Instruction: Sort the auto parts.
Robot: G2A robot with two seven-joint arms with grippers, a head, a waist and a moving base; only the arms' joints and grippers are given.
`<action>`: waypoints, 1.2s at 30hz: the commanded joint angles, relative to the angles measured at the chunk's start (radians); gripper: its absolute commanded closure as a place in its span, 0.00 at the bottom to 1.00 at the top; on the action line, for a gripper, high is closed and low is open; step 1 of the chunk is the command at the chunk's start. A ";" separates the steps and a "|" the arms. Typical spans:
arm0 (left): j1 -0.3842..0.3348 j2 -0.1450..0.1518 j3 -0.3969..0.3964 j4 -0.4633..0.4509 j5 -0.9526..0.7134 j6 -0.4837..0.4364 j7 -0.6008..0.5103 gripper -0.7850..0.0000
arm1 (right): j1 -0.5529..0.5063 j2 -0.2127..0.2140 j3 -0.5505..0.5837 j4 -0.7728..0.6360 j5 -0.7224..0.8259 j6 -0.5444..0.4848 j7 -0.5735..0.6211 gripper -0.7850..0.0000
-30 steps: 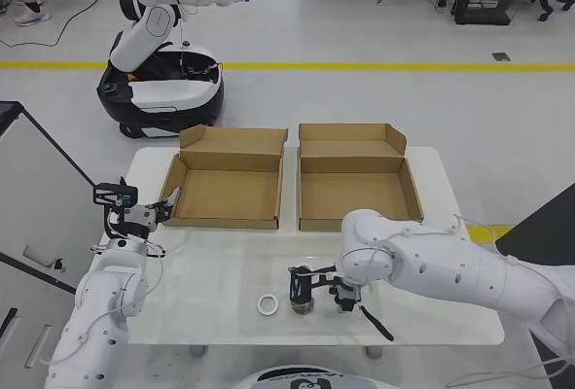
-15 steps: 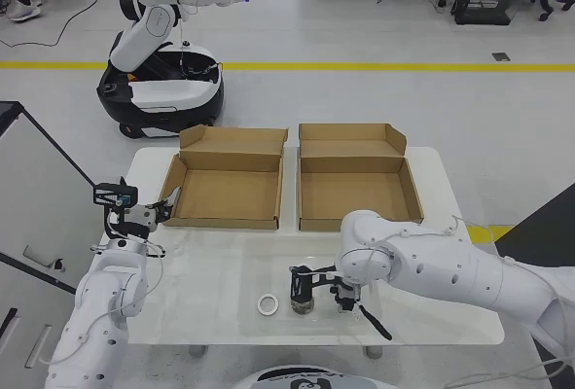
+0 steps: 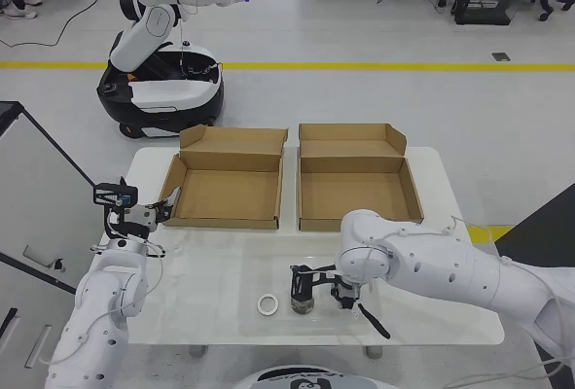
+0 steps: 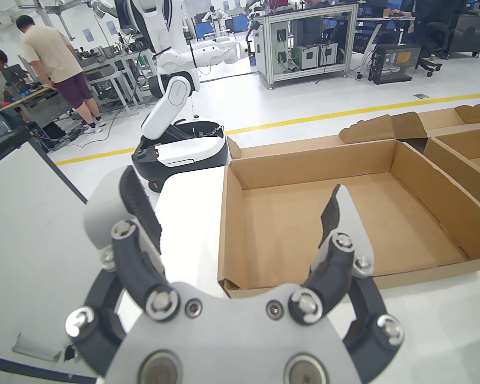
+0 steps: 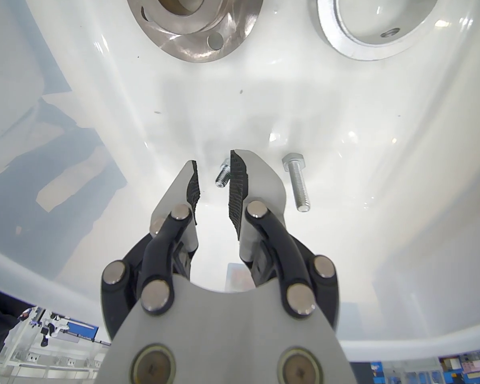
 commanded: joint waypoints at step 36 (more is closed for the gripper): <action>0.000 0.000 0.000 0.000 0.000 0.000 0.000 0.00 | 0.155 0.170 0.074 -0.215 0.465 -0.132 -0.132 1.00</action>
